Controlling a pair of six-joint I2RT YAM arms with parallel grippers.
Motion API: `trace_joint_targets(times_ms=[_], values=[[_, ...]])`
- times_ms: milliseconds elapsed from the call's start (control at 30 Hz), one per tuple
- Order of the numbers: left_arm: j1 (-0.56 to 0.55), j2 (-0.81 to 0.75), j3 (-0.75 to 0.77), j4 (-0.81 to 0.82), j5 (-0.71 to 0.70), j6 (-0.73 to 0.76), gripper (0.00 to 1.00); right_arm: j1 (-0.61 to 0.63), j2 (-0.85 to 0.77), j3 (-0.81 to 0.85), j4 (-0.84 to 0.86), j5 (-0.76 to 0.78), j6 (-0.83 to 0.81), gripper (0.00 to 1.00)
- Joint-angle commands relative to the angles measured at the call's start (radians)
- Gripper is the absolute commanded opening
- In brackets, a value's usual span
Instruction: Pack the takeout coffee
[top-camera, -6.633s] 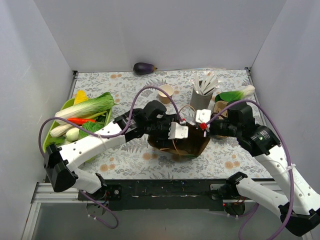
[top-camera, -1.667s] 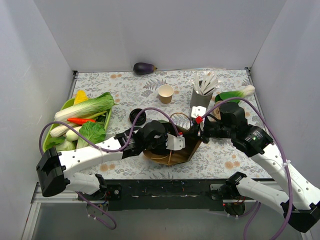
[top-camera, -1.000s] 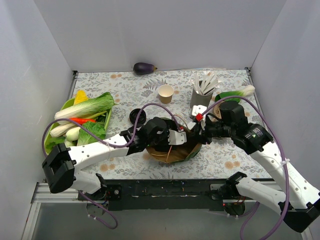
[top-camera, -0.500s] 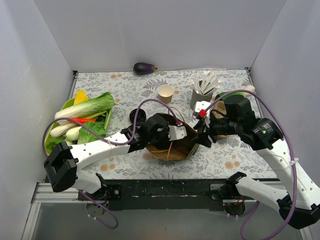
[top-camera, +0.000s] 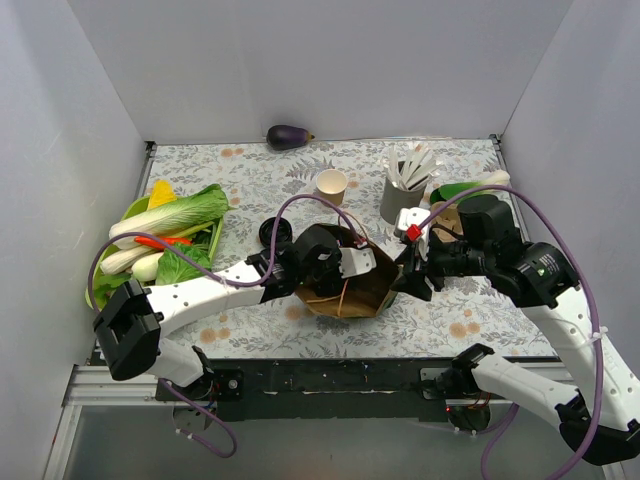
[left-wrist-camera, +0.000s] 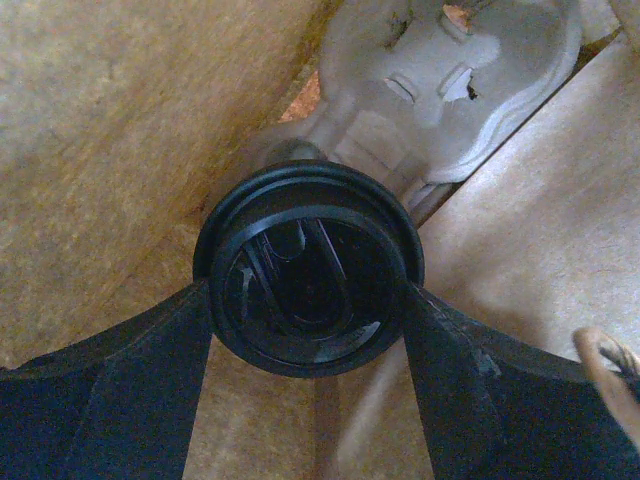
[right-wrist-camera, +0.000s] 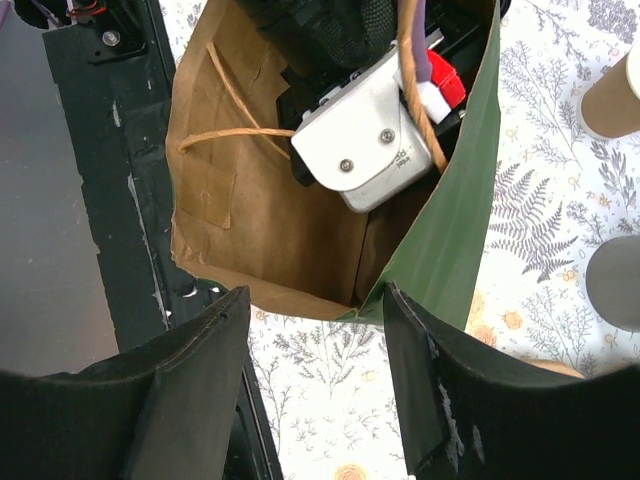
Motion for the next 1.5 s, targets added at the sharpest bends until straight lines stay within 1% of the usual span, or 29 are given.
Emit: trace_joint_targets(times_ms=[0, 133, 300, 367, 600, 833, 933, 1167, 1333, 1467], values=[[0.013, 0.031, 0.028, -0.016, 0.000, -0.027, 0.00, -0.011, -0.010, 0.034, -0.019, -0.005, 0.006, 0.63], [0.025, 0.062, 0.045, -0.017, 0.011, -0.024, 0.00, -0.039, 0.000, 0.051, -0.033, -0.014, 0.037, 0.63], [0.041, 0.097, 0.068, -0.015, 0.031, -0.030, 0.00, -0.067, 0.010, 0.055, -0.050, -0.027, 0.029, 0.63], [0.060, 0.119, 0.094, -0.029, 0.063, -0.047, 0.00, -0.084, 0.019, 0.058, -0.062, -0.042, 0.021, 0.63], [0.110, 0.202, 0.208, -0.127, 0.147, -0.119, 0.00, -0.172, 0.049, 0.072, -0.103, -0.105, -0.034, 0.62], [0.123, 0.268, 0.307, -0.212, 0.187, -0.159, 0.00, -0.323, 0.110, 0.086, -0.185, -0.215, -0.117, 0.62], [0.131, 0.301, 0.352, -0.256, 0.210, -0.174, 0.00, -0.366, 0.130, 0.083, -0.217, -0.246, -0.161, 0.62], [0.143, 0.357, 0.441, -0.344, 0.261, -0.181, 0.00, -0.416, 0.133, 0.074, -0.197, -0.281, -0.175, 0.62], [0.145, 0.401, 0.531, -0.443, 0.279, -0.170, 0.00, -0.436, 0.124, 0.075, -0.196, -0.284, -0.171, 0.62], [0.146, 0.415, 0.567, -0.525, 0.296, -0.162, 0.00, -0.441, 0.099, 0.061, -0.180, -0.280, -0.161, 0.62]])
